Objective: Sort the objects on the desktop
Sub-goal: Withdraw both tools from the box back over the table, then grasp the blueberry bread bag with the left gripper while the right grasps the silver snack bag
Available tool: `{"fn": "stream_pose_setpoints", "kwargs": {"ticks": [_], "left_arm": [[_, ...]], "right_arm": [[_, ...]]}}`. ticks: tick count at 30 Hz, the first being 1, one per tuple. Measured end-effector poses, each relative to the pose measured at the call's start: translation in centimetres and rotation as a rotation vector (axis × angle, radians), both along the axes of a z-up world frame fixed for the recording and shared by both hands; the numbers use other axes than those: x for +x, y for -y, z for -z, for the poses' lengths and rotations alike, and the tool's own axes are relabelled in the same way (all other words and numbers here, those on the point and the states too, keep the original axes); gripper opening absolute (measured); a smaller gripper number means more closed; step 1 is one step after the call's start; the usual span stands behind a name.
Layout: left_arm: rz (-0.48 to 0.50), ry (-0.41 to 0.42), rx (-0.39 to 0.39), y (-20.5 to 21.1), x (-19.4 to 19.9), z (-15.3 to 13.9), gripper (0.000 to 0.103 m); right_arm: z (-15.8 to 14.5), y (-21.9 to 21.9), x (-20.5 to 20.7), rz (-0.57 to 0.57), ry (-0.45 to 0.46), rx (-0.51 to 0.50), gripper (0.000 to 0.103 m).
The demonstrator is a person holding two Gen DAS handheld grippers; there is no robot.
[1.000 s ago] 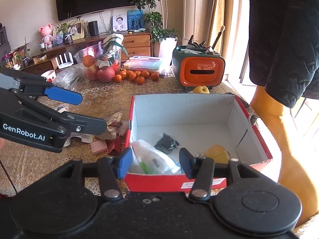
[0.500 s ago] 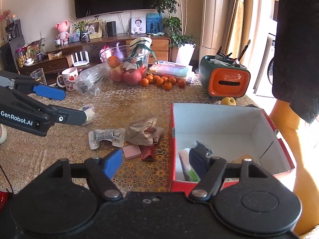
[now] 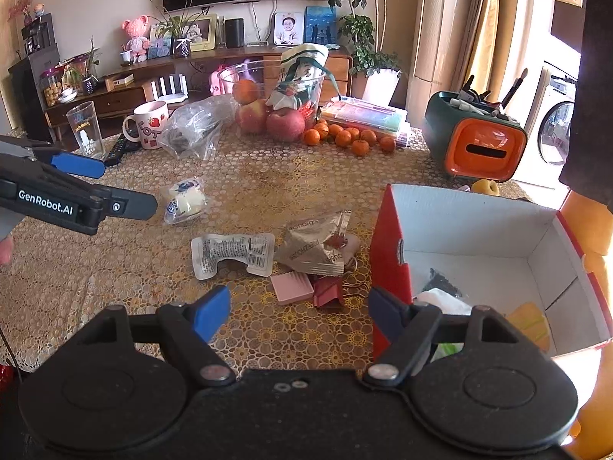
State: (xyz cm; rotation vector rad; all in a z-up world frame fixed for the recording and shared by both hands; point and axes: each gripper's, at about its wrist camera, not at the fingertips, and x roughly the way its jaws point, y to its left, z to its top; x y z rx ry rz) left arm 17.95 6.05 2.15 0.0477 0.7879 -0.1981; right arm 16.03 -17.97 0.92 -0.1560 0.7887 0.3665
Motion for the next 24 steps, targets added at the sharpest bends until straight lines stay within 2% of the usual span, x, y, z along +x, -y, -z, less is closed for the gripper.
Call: {"fn": "stream_pose_setpoints", "kwargs": {"ticks": [12,17,24], "left_arm": [[-0.110,-0.030,-0.006,-4.4,4.8,3.6,0.103],[-0.098,-0.030,0.017,-5.5,6.7,5.3,0.103],[-0.125,-0.090,0.008,-6.4,9.9,7.4,0.103]], "right_arm": [[3.1,-3.0,6.1,0.005,-0.053,-0.018,0.079],[4.6,-3.9,8.5,-0.007,-0.071,-0.034,0.079],[6.4,-4.4,11.3,0.001,-0.101,-0.055,0.079]]}}
